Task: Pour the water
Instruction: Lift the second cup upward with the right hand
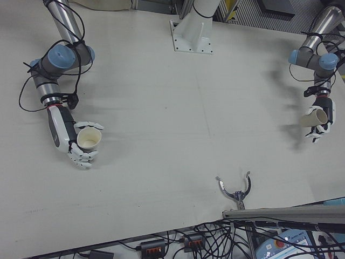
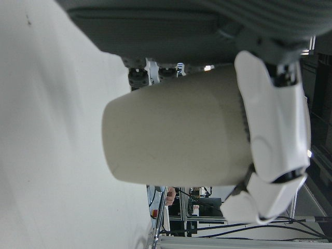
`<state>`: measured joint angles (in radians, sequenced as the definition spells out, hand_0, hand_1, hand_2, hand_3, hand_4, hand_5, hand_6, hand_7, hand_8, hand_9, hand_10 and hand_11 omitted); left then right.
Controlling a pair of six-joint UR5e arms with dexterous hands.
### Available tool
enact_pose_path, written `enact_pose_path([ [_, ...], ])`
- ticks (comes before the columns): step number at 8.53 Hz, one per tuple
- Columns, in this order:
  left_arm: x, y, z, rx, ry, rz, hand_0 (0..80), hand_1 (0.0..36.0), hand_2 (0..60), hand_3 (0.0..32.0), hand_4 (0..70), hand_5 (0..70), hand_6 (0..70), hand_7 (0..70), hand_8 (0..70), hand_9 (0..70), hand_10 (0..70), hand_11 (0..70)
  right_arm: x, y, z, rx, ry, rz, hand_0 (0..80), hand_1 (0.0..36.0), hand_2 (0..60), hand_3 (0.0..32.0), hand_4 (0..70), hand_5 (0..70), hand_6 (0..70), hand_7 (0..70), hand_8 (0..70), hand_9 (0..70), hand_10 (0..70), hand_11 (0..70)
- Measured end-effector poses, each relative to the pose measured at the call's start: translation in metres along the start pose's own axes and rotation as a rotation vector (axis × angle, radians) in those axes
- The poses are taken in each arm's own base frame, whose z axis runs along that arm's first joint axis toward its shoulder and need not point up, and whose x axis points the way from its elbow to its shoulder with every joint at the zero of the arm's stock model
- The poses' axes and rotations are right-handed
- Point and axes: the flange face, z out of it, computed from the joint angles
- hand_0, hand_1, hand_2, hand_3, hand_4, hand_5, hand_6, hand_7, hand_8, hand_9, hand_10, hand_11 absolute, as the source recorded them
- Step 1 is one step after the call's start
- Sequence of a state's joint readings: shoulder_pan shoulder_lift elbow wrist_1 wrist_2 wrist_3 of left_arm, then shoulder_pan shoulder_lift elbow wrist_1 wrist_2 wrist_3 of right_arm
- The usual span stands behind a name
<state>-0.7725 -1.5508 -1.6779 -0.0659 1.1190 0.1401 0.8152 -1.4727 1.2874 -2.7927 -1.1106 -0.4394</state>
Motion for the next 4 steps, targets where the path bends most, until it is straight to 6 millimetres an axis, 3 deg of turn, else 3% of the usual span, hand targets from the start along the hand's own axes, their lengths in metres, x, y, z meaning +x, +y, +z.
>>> enact_pose_path([
  [2, 0.002, -0.002, -0.005, 0.003, 0.000, -0.001, 51.5, 22.1, 36.6, 0.0, 17.8, 70.0, 15.8, 39.8, 8.3, 16.2, 15.8, 24.7, -0.005, 0.004, 0.002, 0.004, -0.005, 0.000, 46.7, 6.7, 18.0, 0.0, 29.1, 70.0, 63.8, 70.0, 49.4, 68.4, 30.3, 43.6],
  [4, 0.005, -0.005, -0.011, 0.010, 0.000, -0.005, 51.3, 22.0, 36.4, 0.0, 16.9, 70.0, 15.2, 38.8, 8.1, 15.8, 16.0, 25.0, -0.031, 0.019, 0.011, 0.012, -0.039, -0.005, 46.4, 5.3, 19.3, 0.0, 29.1, 70.0, 70.0, 70.0, 56.6, 70.0, 40.0, 56.0],
])
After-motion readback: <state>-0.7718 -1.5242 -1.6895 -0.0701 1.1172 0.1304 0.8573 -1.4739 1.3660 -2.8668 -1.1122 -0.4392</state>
